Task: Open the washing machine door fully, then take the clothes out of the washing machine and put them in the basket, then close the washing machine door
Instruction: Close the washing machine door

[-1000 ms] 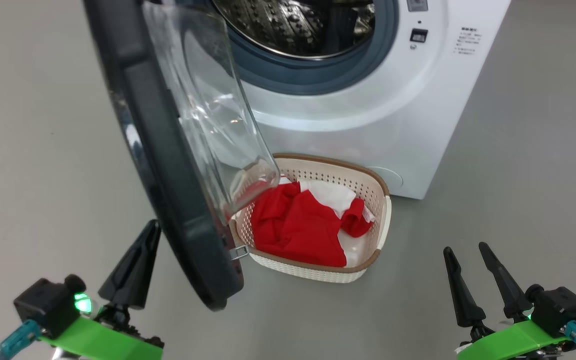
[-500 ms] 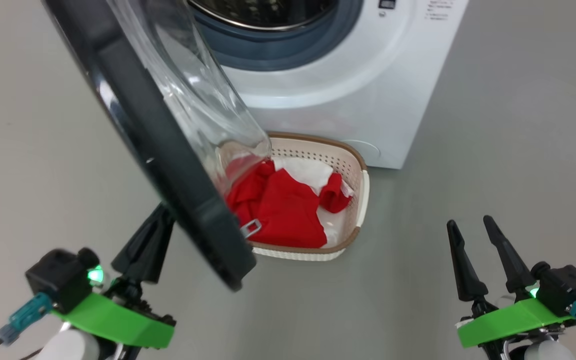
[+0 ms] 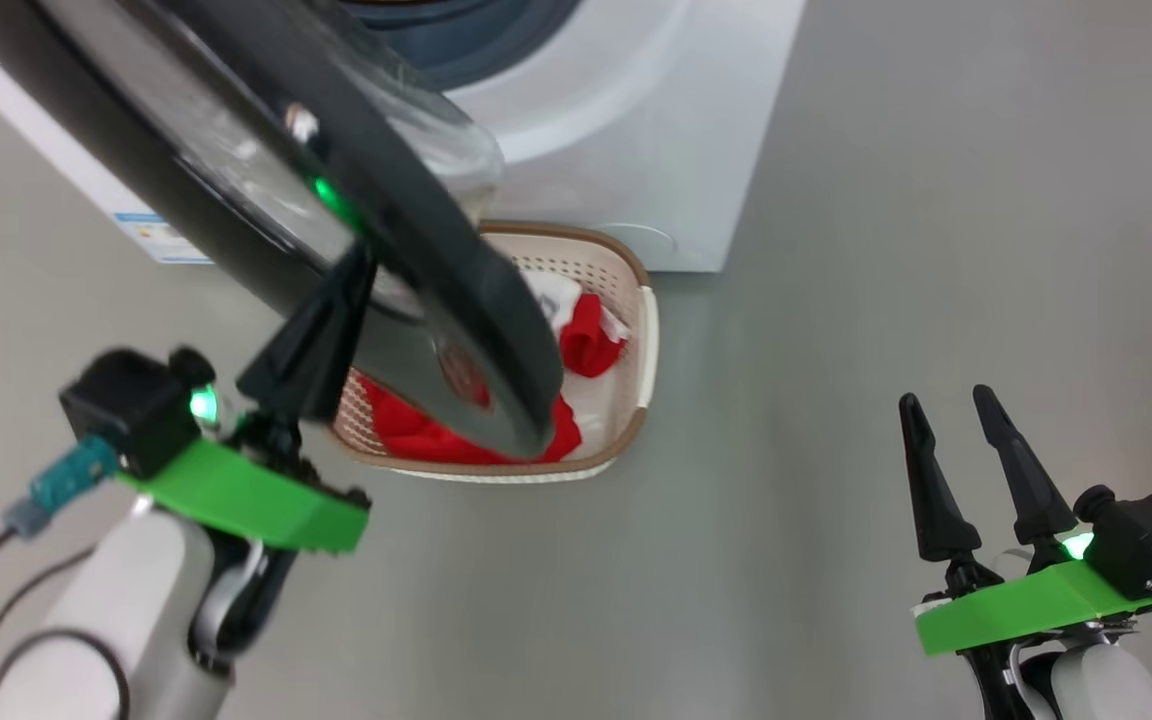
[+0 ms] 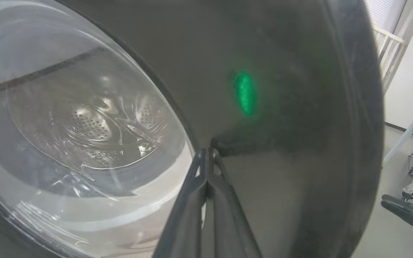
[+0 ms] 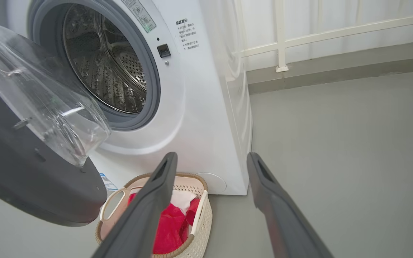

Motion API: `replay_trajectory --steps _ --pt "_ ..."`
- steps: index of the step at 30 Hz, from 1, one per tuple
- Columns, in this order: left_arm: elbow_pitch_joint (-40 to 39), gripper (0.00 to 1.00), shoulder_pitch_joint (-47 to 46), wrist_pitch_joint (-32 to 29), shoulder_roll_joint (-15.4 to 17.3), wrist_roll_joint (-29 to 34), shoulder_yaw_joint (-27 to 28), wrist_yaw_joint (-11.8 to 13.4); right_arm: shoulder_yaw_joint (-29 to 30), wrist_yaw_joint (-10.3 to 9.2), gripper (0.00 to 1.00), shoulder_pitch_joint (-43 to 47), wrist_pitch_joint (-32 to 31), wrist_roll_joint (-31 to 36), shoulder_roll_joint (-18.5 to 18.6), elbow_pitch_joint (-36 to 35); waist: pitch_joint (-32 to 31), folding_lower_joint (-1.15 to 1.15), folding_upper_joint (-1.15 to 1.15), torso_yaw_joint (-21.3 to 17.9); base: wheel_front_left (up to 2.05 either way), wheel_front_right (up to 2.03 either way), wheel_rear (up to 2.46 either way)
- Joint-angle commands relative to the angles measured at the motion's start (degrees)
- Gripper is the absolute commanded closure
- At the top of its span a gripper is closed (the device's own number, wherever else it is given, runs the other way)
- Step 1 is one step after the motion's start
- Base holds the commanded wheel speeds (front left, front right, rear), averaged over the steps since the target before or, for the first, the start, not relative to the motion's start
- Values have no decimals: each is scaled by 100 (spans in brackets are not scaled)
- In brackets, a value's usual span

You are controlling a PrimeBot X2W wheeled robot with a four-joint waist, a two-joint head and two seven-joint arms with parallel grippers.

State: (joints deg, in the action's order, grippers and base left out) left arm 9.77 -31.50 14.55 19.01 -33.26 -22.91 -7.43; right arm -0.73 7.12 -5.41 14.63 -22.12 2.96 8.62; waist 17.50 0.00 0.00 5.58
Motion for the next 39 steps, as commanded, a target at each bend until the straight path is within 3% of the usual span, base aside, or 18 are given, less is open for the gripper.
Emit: replay_trajectory --steps 1,24,39 --pt "-87 100 -333 45 119 44 169 -6 -138 36 0 -167 37 -78 -7 -159 228 0 0 -257 0 0 0" --pt "1682 100 -3016 45 257 -239 206 -6 -224 36 0 -585 37 -553 -8 -348 1230 0 0 -1187 0 0 0" --pt "2167 100 -3624 45 256 -198 501 -6 -191 36 0 -718 37 -664 -8 -372 1433 0 0 -1359 0 0 0"
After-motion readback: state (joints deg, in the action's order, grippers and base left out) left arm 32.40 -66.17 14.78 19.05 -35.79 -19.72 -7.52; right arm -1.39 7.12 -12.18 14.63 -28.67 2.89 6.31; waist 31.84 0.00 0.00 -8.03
